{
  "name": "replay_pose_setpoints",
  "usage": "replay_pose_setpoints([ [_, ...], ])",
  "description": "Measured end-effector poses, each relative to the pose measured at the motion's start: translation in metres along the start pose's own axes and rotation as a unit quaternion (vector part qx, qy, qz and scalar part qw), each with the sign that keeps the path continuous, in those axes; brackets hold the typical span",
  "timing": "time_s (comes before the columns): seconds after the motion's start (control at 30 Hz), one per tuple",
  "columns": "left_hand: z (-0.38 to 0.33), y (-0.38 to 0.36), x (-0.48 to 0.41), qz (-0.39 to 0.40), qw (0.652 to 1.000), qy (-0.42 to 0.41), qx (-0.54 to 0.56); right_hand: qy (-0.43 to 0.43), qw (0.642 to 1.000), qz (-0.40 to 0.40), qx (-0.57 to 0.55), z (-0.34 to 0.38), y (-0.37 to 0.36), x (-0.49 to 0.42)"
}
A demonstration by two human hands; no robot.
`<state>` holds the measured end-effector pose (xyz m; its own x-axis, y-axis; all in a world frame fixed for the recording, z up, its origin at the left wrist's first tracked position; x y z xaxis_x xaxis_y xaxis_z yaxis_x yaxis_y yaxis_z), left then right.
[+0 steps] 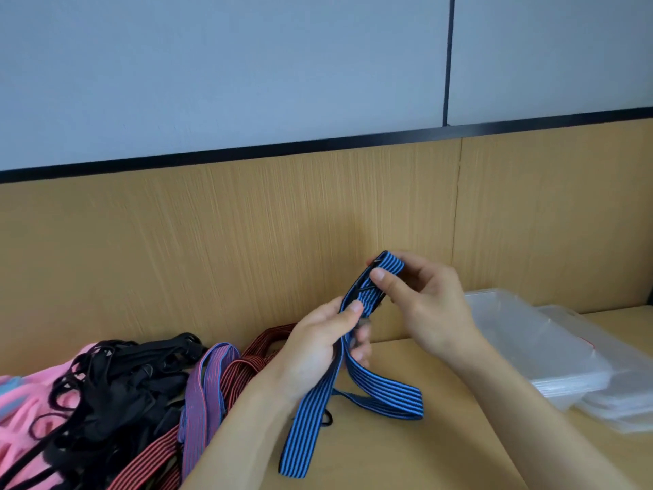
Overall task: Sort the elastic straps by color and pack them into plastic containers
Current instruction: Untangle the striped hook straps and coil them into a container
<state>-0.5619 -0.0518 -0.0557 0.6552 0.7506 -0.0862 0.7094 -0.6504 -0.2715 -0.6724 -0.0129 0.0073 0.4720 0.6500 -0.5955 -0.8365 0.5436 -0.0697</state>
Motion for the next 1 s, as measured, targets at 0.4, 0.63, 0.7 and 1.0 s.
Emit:
replay_pose_setpoints([
  [0.4,-0.118,-0.038,-0.021,0.061,0.991,-0.116,0.033,0.175,0.981,0.031,0.073,0.099,-0.009,-0.072],
  [0.63,-0.116,-0.016,-0.030,0.019,0.986,-0.147,-0.081,0.180,0.981,0.023,0.061,0.090,-0.017,-0.080],
  [0.7,-0.118,-0.010,-0.030,0.008,0.980,-0.154,-0.127,0.194,0.980,0.012,0.047,0.094,-0.015,-0.081],
  [1.0,-0.122,0.007,-0.038,-0.035,0.978,-0.165,-0.126,0.273,0.954,-0.058,0.112,0.102,-0.023,-0.071],
])
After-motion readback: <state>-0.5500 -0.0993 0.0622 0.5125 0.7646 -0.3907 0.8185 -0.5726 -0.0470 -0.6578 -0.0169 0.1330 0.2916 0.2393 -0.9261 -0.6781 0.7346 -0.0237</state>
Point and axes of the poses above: each hand's wrist, its own x-axis away from the middle knuckle, its own y-axis out of the back of the hand, z = x × y, the point moved 10 cm from there along -x, towards the middle knuckle, and after that the axes turned 11 degrees about -z, right-handed, at the moved point
